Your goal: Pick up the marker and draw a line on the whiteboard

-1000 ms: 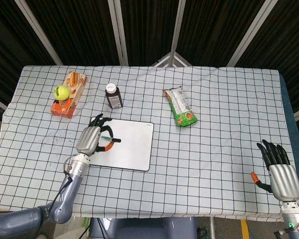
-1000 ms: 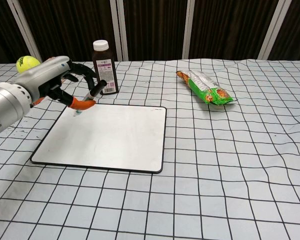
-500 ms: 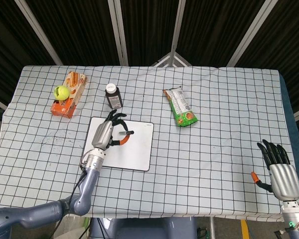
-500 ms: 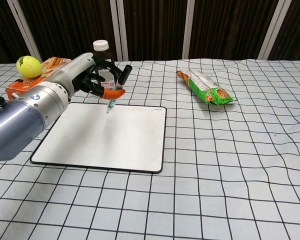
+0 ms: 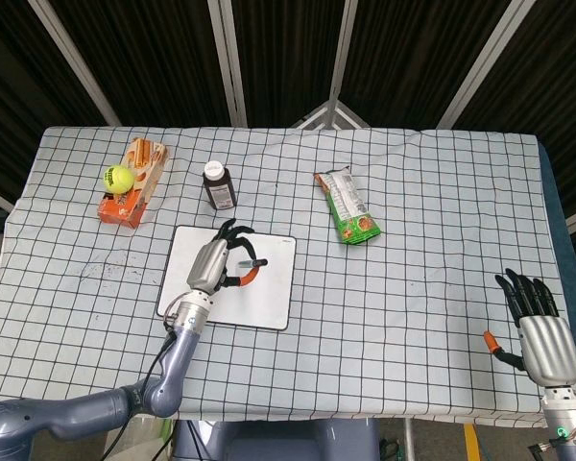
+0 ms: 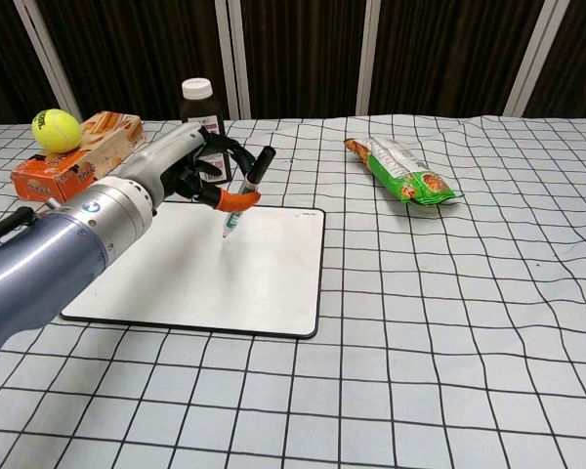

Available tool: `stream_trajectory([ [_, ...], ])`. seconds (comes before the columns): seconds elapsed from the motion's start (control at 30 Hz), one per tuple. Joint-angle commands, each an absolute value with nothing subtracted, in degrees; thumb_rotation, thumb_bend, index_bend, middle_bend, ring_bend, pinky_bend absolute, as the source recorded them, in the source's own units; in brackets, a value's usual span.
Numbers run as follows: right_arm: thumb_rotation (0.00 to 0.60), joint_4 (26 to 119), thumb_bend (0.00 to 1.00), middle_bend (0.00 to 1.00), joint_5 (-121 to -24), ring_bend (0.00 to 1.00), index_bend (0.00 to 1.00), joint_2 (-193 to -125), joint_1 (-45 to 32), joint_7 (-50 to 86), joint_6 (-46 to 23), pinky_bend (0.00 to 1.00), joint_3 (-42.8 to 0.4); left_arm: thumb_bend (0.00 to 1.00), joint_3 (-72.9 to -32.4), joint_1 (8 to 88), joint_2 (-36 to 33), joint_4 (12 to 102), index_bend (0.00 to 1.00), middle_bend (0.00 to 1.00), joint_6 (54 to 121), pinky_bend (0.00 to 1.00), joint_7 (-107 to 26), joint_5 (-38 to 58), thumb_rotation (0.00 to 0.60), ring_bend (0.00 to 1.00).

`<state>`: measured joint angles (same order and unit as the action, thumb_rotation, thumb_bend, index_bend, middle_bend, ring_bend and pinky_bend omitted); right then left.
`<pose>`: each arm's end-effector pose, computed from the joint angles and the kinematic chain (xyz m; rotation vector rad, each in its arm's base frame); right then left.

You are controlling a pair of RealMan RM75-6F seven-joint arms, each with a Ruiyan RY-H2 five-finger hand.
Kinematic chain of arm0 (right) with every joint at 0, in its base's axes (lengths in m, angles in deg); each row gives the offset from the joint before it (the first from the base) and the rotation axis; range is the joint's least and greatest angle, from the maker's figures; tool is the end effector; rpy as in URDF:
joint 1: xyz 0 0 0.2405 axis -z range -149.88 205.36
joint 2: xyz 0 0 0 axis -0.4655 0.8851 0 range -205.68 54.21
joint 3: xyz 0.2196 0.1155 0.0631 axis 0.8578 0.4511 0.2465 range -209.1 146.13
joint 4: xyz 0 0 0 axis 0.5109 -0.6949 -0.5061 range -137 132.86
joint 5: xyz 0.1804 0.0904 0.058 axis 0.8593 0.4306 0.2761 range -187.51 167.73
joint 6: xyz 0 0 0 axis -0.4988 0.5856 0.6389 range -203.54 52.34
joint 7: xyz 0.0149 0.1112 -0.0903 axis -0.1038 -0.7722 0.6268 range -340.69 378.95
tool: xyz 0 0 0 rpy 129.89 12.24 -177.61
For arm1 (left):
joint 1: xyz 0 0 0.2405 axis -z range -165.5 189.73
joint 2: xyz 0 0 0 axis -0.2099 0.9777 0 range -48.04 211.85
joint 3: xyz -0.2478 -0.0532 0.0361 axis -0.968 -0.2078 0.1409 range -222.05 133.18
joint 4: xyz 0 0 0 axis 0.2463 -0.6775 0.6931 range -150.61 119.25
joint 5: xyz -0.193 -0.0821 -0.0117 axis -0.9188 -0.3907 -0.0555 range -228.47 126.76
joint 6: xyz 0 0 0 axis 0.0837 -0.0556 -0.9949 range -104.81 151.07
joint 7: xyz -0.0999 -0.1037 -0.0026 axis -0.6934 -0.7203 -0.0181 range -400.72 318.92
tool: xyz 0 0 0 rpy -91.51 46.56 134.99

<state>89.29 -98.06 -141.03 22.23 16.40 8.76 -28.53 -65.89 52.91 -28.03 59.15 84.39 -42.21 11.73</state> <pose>-0.3060 -0.1848 0.1506 1.4129 -0.9289 0.9671 -0.0947 0.3424 -0.0747 -1.4020 -1.5003 -1.4058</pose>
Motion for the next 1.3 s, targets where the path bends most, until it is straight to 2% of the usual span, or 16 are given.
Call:
stream_trajectory([
  [0.03, 0.600, 89.30, 0.33, 0.00, -98.09, 0.00, 0.00, -141.04, 22.23, 16.45, 8.78, 0.00, -28.54, 0.52, -65.70, 52.98, -28.09, 59.02, 0.72, 0.21, 84.15, 0.16, -42.30, 11.73, 0.600, 0.04],
  [0.77, 0.600, 89.31, 0.33, 0.00, -98.19, 0.00, 0.00, -141.05, 22.21, 16.58, 8.94, 0.00, -28.49, 0.52, -63.70, 52.47, -28.13, 60.08, 0.73, 0.22, 83.93, 0.16, -41.54, 11.94, 0.600, 0.04],
  [1.3, 0.600, 89.41, 0.33, 0.00, -98.35, 0.00, 0.00, -141.20, 22.44, 17.15, 9.59, 0.00, -28.45, 0.52, -57.28, 47.57, -25.25, 68.83, 0.73, 0.22, 86.62, 0.16, -41.92, 15.15, 0.600, 0.04],
])
